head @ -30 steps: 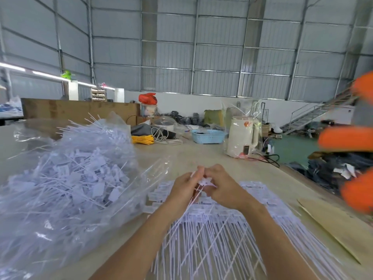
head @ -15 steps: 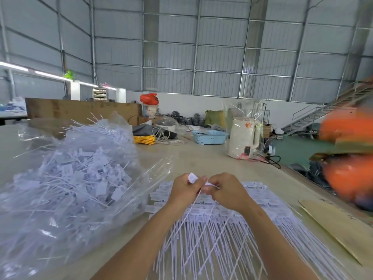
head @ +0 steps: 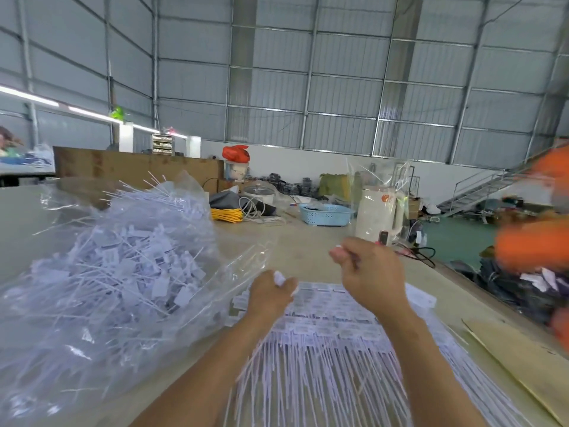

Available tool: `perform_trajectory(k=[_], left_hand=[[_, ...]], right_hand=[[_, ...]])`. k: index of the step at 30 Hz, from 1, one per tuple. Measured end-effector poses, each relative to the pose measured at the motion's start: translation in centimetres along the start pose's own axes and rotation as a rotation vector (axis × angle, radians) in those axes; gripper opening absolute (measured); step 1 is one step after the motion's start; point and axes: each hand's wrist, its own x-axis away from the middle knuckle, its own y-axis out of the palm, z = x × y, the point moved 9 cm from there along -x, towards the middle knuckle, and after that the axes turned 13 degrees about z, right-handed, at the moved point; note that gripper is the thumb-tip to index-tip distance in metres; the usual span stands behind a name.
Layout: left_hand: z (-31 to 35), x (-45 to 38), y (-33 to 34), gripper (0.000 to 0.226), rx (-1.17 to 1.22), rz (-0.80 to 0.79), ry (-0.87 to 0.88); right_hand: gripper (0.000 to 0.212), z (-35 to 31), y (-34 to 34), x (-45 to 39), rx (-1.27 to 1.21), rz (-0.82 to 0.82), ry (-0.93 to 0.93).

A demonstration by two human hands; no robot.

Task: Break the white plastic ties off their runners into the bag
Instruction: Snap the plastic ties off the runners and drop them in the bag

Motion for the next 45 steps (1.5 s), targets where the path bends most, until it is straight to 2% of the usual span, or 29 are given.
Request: perform_trajectory(k=[3, 5, 6, 8, 10, 12, 13, 15, 18, 20, 21, 23, 25, 26, 28, 29, 31, 33, 36, 38, 39, 41, 45], left_hand=[[6.2, 3.4, 0.6, 0.028, 0.192, -0.234, 0.064], [11.0, 5.4, -0.7, 0.025, 0.317, -0.299, 0.177], [13.4, 5.8, -2.4, 0.024, 0.341, -0.270, 0.284], [17.5, 5.8, -7.4, 0.023, 0.256, -0.087, 0.579], [19.7, 4.6, -12.5, 0.018, -0.042, 0.188, 0.786], [19.2, 1.6, -16.5, 0.012, -0.397, 0.360, 0.766], [18.0, -0.3, -17.8, 0.016, -0.546, 0.361, 0.700], [14.5, -3.2, -18.1, 0.022, -0.718, 0.189, 0.597], [8.4, -4.3, -15.7, 0.025, -0.880, -0.218, 0.468], [5.1, -4.4, -15.1, 0.037, -0.990, -0.365, 0.355], [4.3, -4.5, -15.2, 0.043, -1.003, -0.382, 0.314], [4.6, -5.2, -15.5, 0.043, -0.972, -0.312, 0.307], [6.6, -5.8, -15.9, 0.032, -0.902, -0.147, 0.363], [8.0, -5.7, -15.8, 0.026, -0.823, -0.044, 0.410], [11.2, -3.9, -14.8, 0.015, -0.516, 0.100, 0.511], [12.2, -2.7, -13.6, 0.011, -0.335, 0.087, 0.524], [12.0, 0.1, -9.2, 0.011, -0.048, -0.101, 0.423], [9.8, 2.5, -3.7, 0.015, 0.015, -0.286, 0.263], [6.6, 3.7, 2.2, 0.038, -0.051, -0.320, 0.168], [5.2, 4.0, 4.9, 0.048, 0.056, -0.389, 0.054], [4.8, 4.1, 5.9, 0.045, 0.142, -0.431, 0.000], [4.7, 3.8, 6.8, 0.040, 0.229, -0.428, 0.013], [3.9, 2.2, 6.2, 0.043, 0.189, -0.254, 0.136]], right_hand=[[0.027, 6.0, 0.8, 1.3, 0.087, -0.078, 0.309], [0.027, 8.8, 0.6, 2.4, 0.059, -0.072, 0.450], [0.027, 9.5, 0.7, 2.7, 0.037, -0.073, 0.480], [0.030, 9.8, 1.3, 3.2, 0.017, -0.099, 0.488], [0.031, 9.2, 1.9, 3.4, -0.001, -0.118, 0.477], [0.031, 8.5, 2.2, 3.3, -0.021, -0.124, 0.456], [0.032, 8.1, 2.3, 3.2, -0.026, -0.123, 0.442], [0.032, 7.4, 2.5, 2.9, -0.040, -0.113, 0.398], [0.031, 6.6, 2.8, 3.0, -0.071, -0.119, 0.358], [0.031, 6.3, 3.1, 3.1, -0.080, -0.146, 0.341], [0.031, 6.2, 3.2, 3.1, -0.093, -0.152, 0.335], [0.030, 5.8, 3.1, 3.0, -0.150, -0.156, 0.322], [0.031, 5.5, 2.9, 2.8, -0.229, -0.149, 0.323], [0.033, 5.3, 2.8, 2.7, -0.266, -0.149, 0.323], [0.033, 4.8, 2.7, 2.7, -0.333, -0.165, 0.320], [0.030, 4.5, 2.8, 2.7, -0.359, -0.180, 0.308], [0.020, 4.1, 2.8, 2.8, -0.377, -0.206, 0.280], [0.006, 4.1, 2.8, 3.1, -0.382, -0.235, 0.294], [0.036, 4.1, 3.1, 3.4, -0.370, -0.268, 0.281], [0.047, 4.0, 3.2, 3.6, -0.377, -0.278, 0.264], [0.050, 4.0, 3.3, 3.7, -0.375, -0.277, 0.250], [0.054, 4.1, 3.9, 4.1, -0.367, -0.307, 0.225], [0.052, 5.0, 4.7, 4.6, -0.317, -0.320, 0.238]])
